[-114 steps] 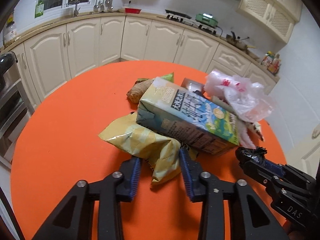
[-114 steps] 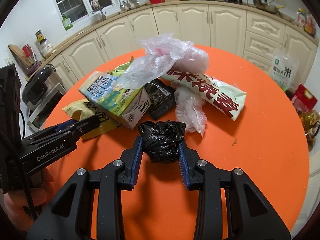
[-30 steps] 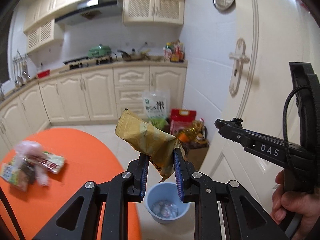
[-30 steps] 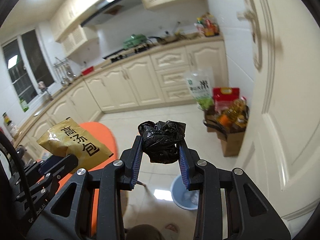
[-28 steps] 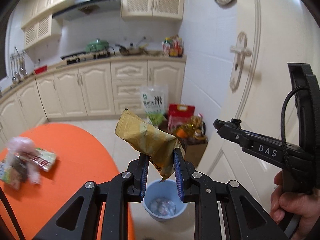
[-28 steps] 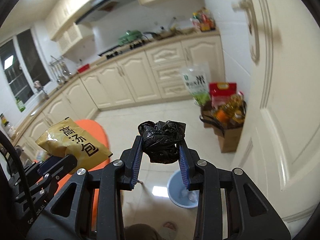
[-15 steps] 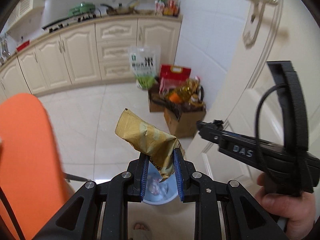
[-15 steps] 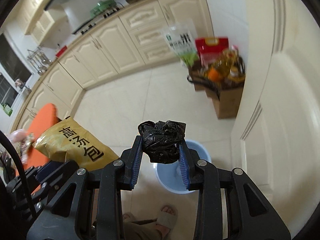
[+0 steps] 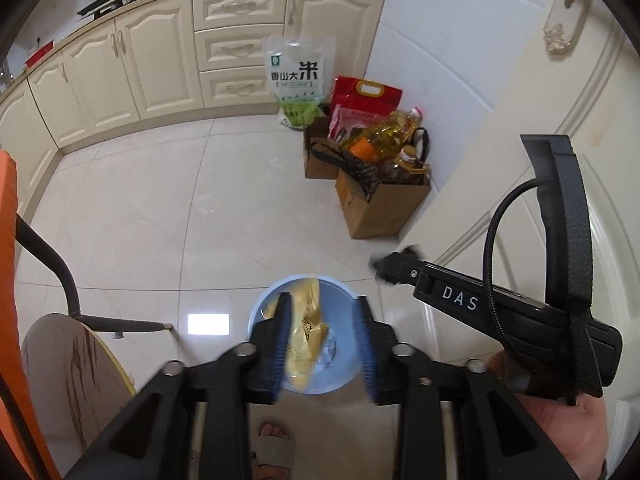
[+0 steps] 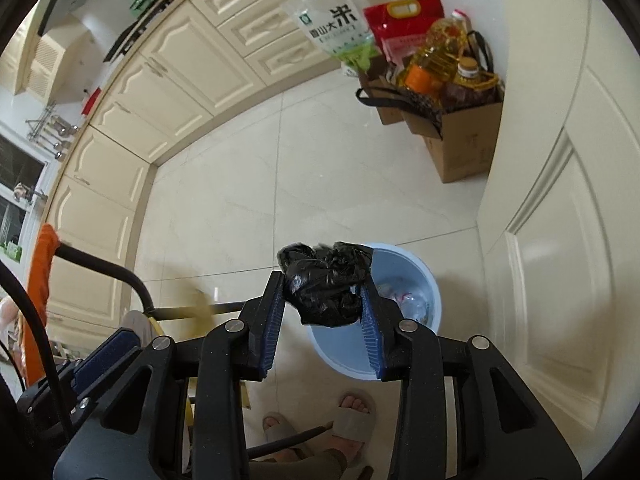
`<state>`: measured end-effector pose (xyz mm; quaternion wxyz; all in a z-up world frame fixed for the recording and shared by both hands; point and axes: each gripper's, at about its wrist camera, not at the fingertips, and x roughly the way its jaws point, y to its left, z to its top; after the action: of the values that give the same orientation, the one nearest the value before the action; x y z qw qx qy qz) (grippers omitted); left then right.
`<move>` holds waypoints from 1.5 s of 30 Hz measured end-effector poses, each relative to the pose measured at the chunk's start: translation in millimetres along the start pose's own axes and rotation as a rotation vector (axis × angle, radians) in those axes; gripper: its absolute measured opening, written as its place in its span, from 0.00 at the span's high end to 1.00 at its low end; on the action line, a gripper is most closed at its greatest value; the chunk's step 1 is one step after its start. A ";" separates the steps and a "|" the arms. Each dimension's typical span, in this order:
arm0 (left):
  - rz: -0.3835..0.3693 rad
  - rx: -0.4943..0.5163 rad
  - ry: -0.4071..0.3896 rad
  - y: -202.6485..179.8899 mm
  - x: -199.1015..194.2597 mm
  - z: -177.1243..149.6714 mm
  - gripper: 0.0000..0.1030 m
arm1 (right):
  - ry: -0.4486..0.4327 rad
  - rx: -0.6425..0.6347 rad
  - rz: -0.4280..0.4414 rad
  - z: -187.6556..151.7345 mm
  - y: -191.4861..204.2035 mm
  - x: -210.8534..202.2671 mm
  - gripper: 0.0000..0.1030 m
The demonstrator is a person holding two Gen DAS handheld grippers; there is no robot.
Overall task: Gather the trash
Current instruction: 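Open both grippers over the blue bin to drop the bags, then return both tools from the bin back to the table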
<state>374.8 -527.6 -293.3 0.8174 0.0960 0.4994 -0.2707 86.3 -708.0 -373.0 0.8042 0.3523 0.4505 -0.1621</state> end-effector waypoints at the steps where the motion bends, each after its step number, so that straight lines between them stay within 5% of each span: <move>1: 0.001 -0.006 -0.002 -1.5 2.3 4.3 0.47 | 0.000 0.004 -0.006 2.0 -0.3 0.9 0.55; 6: 0.020 -0.015 -0.020 -8.5 -1.1 9.9 0.30 | -0.019 0.035 -0.015 0.1 -5.6 -8.0 0.17; 11: 0.029 -0.001 -0.065 -18.2 -29.0 -7.4 0.14 | -0.052 0.050 -0.066 -5.5 -8.2 -31.5 0.01; 13: 0.028 0.015 -0.090 -22.5 -47.4 -17.9 0.01 | -0.070 0.052 -0.082 -9.1 -7.4 -44.6 0.00; 24: 0.031 0.010 -0.277 -5.2 -177.5 -82.2 0.01 | -0.212 -0.005 -0.081 -35.6 45.2 -147.9 0.00; 45: 0.257 -0.146 -0.616 94.1 -404.2 -326.1 0.01 | -0.527 -0.374 0.072 -162.8 295.4 -306.7 0.00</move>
<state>32.8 -169.6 -110.3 0.9619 0.0132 0.2309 -0.1455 -8.3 -402.8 -47.8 0.9490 0.1602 0.2362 -0.1336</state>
